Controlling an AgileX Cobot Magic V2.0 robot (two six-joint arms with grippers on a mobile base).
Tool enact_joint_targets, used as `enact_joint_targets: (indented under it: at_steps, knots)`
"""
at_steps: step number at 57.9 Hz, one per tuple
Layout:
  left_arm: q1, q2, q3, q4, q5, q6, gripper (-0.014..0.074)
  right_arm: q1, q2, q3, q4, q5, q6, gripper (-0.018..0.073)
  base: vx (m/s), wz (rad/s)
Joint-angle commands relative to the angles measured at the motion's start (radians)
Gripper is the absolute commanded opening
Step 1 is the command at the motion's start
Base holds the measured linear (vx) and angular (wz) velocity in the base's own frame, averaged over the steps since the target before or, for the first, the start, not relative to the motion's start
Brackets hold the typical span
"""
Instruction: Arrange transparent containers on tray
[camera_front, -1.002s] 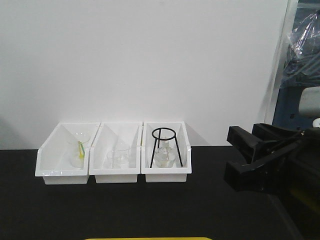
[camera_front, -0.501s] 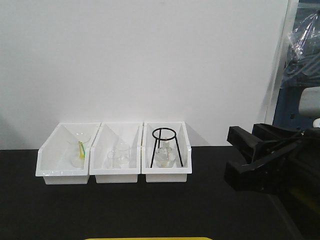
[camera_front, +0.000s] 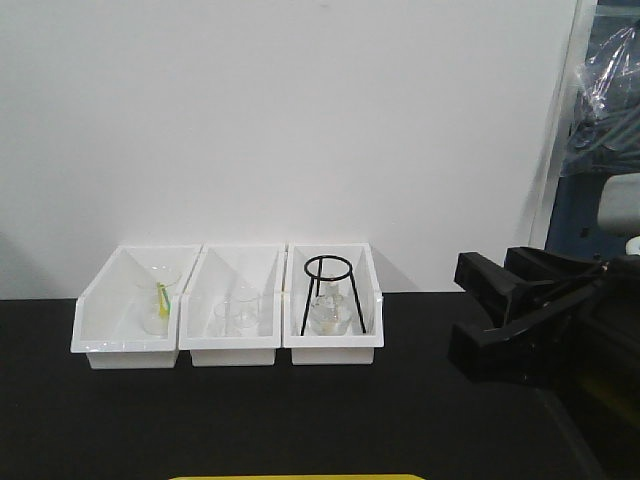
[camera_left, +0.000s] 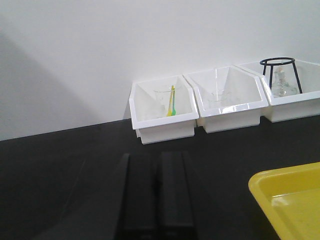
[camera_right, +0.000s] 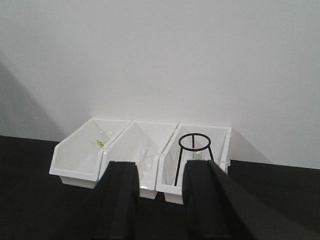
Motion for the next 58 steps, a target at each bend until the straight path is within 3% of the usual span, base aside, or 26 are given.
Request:
enact_joint_targets:
  at_steps: [1, 19, 26, 27, 31, 34, 40, 51, 58]
  knots:
    - [0.002, -0.023, 0.038, -0.011, -0.076, -0.001, -0.0008, -0.003, -0.013, -0.026, 0.003, 0.019, -0.010, 0.0302, 0.00, 0.00]
    - [0.002, -0.023, 0.038, -0.011, -0.076, -0.001, -0.0008, -0.003, -0.013, -0.026, -0.014, 0.000, 0.012, 0.0247, 0.00, 0.00]
    - [0.002, -0.023, 0.038, -0.011, -0.076, -0.001, -0.0008, -0.003, -0.013, -0.025, -0.150, 0.021, 0.083, 0.0172, 0.00, 0.00]
    - [0.002, -0.023, 0.038, -0.011, -0.076, -0.001, -0.0008, -0.003, -0.013, -0.025, -0.338, 0.005, 0.277, 0.0045, 0.00, 0.00]
    - [0.002, -0.023, 0.038, -0.011, -0.076, -0.001, -0.0008, -0.003, -0.013, -0.025, -0.370, -0.001, 0.350, -0.0015, 0.00, 0.00]
    - [0.002, -0.023, 0.038, -0.011, -0.076, -0.001, -0.0008, -0.003, -0.013, -0.021, -0.389, 0.004, 0.381, -0.0014, 0.00, 0.00]
    - [0.002, -0.023, 0.038, -0.011, -0.076, -0.001, -0.0008, -0.003, -0.014, 0.018, -0.541, 0.028, 0.477, -0.0014, 0.00, 0.00]
    - [0.002, -0.023, 0.038, -0.011, -0.076, -0.001, -0.0008, -0.003, -0.021, 0.089, -0.935, 0.101, 0.950, -0.0014, 0.00, 0.00]
    - [0.002, -0.023, 0.038, -0.011, -0.076, -0.001, -0.0008, -0.003, -0.021, 0.103, -1.094, 0.166, 1.140, -0.0013, 0.00, 0.00]
